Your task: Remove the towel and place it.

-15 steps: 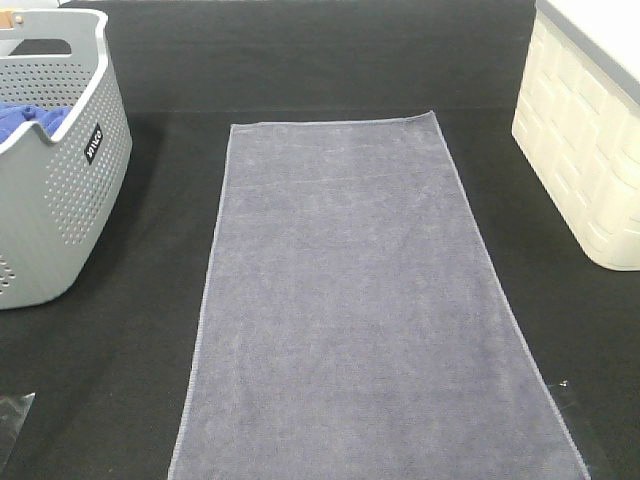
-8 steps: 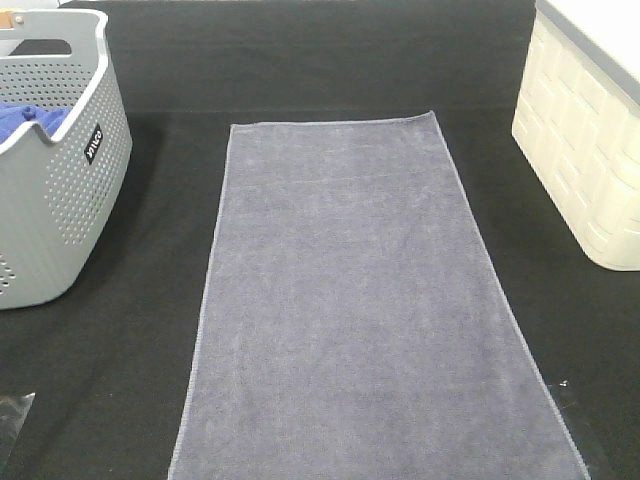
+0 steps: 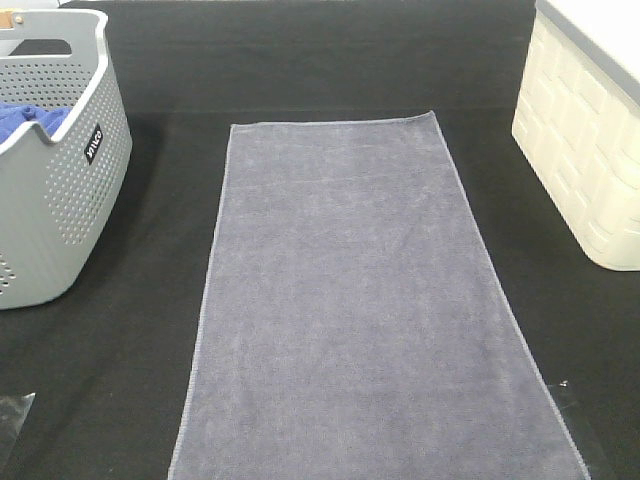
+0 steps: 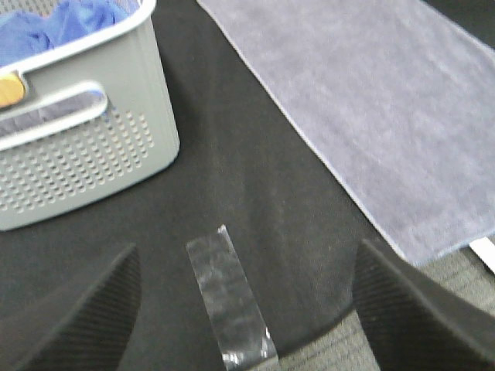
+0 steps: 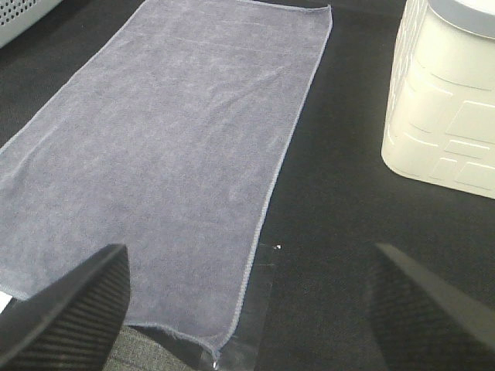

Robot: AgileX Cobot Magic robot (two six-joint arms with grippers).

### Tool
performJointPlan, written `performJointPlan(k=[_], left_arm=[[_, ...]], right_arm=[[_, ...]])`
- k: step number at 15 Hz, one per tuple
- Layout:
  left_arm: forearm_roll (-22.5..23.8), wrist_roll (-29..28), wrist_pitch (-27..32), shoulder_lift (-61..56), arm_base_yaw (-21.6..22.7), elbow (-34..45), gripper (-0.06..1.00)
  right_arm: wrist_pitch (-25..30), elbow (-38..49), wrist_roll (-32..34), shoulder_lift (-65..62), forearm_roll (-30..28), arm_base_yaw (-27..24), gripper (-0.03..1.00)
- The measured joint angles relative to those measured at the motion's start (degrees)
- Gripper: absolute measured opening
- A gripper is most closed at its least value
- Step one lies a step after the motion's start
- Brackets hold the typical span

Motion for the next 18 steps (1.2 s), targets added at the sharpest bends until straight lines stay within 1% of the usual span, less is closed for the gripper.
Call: performJointPlan(k=[2,4,16,17,18], left_arm=[[-0.5,0.2,-4.0,0.0,0.0,2.0,0.73],[-0.7,0.5,-4.8,0.0,0.0,2.2,0.73],[-0.8,0.5,-4.9,0.0,0.0,2.2,0.73],[-0.8,0.5,-4.9,0.0,0.4,2.2,0.73],[-0.8,0.5,-4.9,0.0,2.4,2.2,0.73]], right_arm=[[-0.3,0.0,0.0,0.0,0.1,0.0,0.78],[-0.3,0.0,0.0,0.0,0.1,0.0,0.78],[-0.3,0.0,0.0,0.0,0.1,-0.1,0.78],[-0.3,0.0,0.0,0.0,0.2,-1.0,0.78],[-0.3,0.0,0.0,0.0,0.5,-3.7,0.78]])
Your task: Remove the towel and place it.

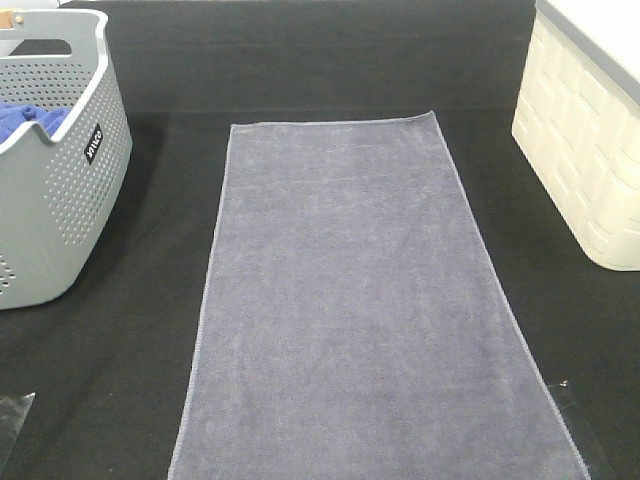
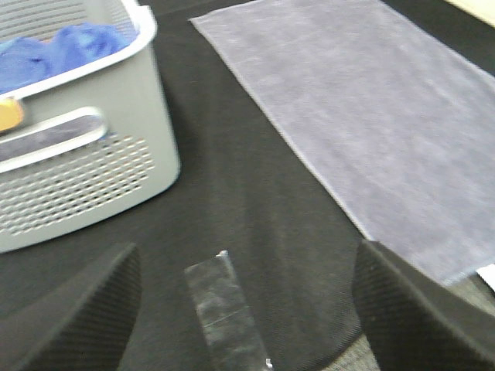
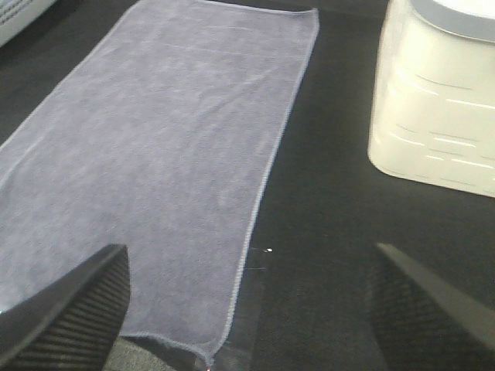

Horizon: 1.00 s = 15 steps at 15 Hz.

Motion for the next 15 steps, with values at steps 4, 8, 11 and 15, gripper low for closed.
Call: performJointPlan(k=[4,8,11,15], left_arm=[[0.0,0.0,0.0,0.0,9.8,0.0,0.73],[0.0,0.0,0.0,0.0,18.2,0.0,0.73],[0.1,0.0,0.0,0.0,18.6,0.0,0.73],[0.1,0.0,0.0,0.0,18.6,0.0,0.73]], right_arm=[[0.0,0.0,0.0,0.0,0.1,-6.2,0.78],[0.0,0.0,0.0,0.0,0.4,-8.9,0.78],[0.0,0.0,0.0,0.0,0.6,-8.9,0.78],[0.0,0.0,0.0,0.0,0.6,-8.9,0.78]])
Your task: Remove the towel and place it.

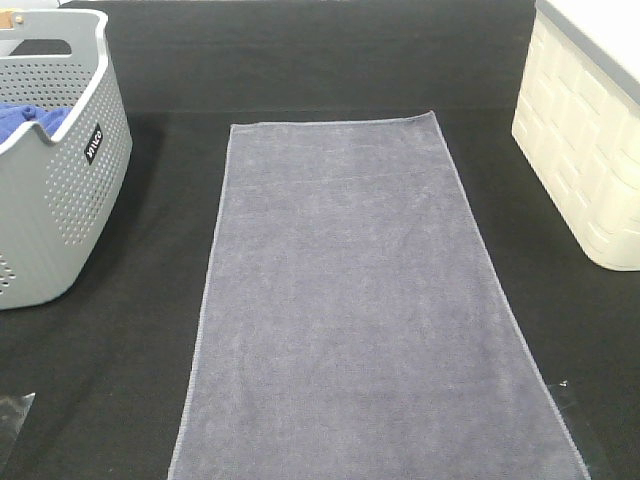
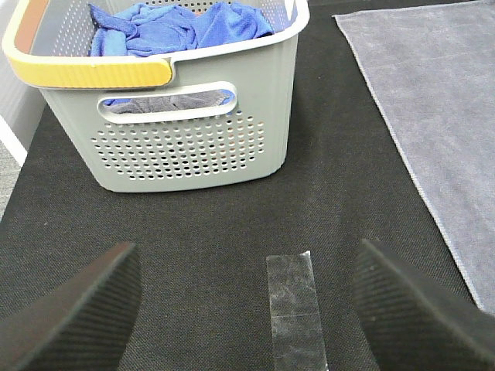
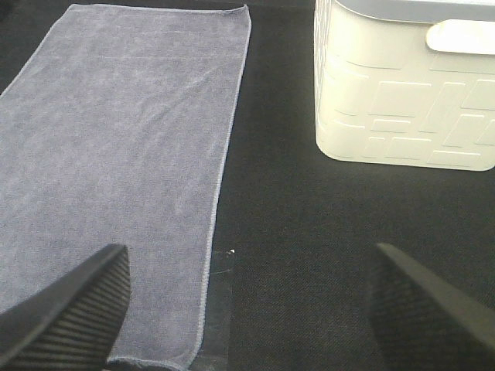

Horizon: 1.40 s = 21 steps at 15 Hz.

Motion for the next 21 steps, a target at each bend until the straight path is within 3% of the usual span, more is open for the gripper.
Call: performJointPlan(k=[6,21], left_arm=[[0.3,0.0,0.0,0.0,3.0,0.0,0.73],[0.3,0.0,-0.1,0.0,3.0,0.0,0.73]], right_arm=[[0.0,0.0,0.0,0.0,0.0,0.0,0.78],[0.0,0.0,0.0,0.0,0.0,0.0,0.78]])
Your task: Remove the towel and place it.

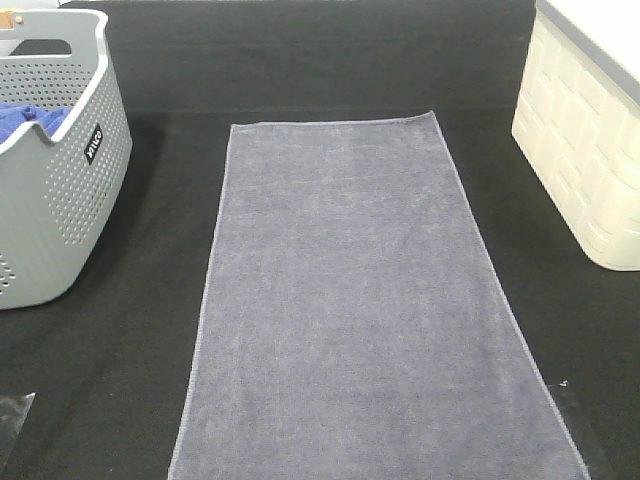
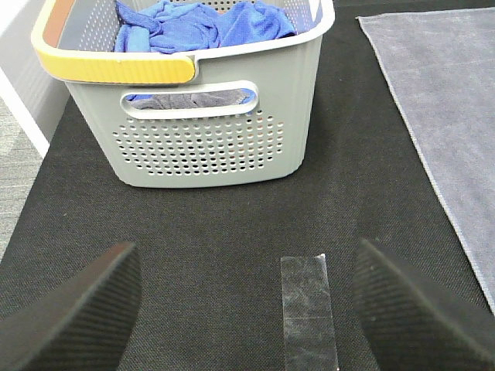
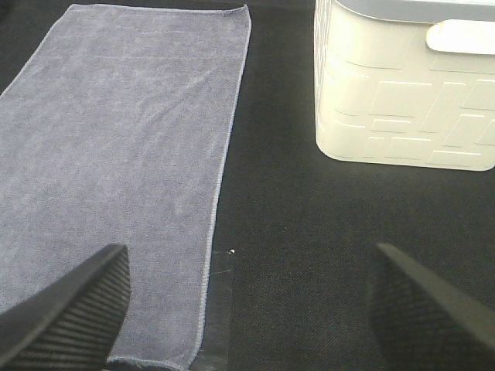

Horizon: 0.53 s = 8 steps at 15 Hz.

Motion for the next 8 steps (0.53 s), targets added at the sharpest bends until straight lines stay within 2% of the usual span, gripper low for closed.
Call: performJointPlan(k=[8], left_arm=[[0.0,0.0,0.0,0.0,0.0,0.0,0.73]], right_arm=[[0.0,0.0,0.0,0.0,0.0,0.0,0.78]])
